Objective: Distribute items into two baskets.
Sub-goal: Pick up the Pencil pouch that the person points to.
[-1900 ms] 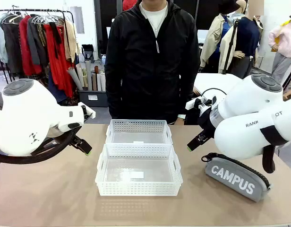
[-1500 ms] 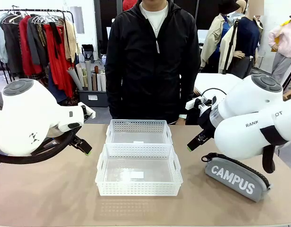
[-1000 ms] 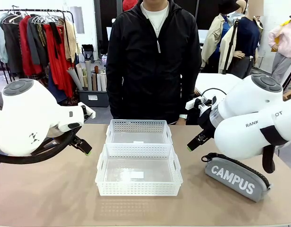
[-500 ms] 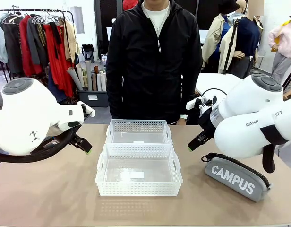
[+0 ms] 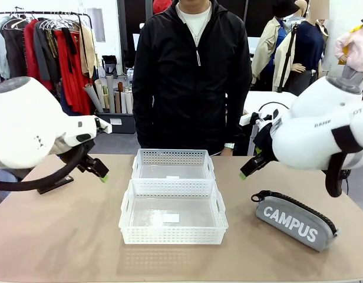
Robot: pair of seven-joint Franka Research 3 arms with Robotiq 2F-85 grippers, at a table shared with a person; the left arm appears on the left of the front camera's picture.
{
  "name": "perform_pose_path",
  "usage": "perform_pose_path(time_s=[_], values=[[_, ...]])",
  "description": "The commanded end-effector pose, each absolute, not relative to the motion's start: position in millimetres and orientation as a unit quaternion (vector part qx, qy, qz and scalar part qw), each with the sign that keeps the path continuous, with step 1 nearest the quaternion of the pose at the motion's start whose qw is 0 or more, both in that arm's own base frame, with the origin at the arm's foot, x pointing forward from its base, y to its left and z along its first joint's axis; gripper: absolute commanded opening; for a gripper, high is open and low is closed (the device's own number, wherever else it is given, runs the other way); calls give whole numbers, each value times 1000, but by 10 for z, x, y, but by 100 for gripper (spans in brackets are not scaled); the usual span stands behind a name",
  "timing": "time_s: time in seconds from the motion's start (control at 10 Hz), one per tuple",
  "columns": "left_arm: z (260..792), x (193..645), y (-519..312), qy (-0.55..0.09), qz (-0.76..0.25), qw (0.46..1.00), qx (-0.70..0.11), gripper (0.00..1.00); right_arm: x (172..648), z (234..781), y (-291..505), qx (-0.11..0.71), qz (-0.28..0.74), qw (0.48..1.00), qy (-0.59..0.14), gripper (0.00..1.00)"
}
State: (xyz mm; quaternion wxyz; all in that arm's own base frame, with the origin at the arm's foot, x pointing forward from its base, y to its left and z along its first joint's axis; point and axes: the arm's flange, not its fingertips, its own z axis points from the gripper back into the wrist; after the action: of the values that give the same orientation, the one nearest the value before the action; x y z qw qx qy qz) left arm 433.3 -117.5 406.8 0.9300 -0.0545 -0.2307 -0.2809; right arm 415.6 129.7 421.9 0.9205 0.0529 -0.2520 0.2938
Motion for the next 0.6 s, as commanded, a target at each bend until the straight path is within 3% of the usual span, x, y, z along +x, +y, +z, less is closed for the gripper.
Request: perform_pose_path(time_s=[0.0,0.5], values=[[4212,4576,-767,-207,-285,932,-87,100,4311,4371,1007,94,315,916,-231,100],[4863,4740,-4,-202,-293,906,-228,100,4474,4860,234,238,287,892,-254,100]])
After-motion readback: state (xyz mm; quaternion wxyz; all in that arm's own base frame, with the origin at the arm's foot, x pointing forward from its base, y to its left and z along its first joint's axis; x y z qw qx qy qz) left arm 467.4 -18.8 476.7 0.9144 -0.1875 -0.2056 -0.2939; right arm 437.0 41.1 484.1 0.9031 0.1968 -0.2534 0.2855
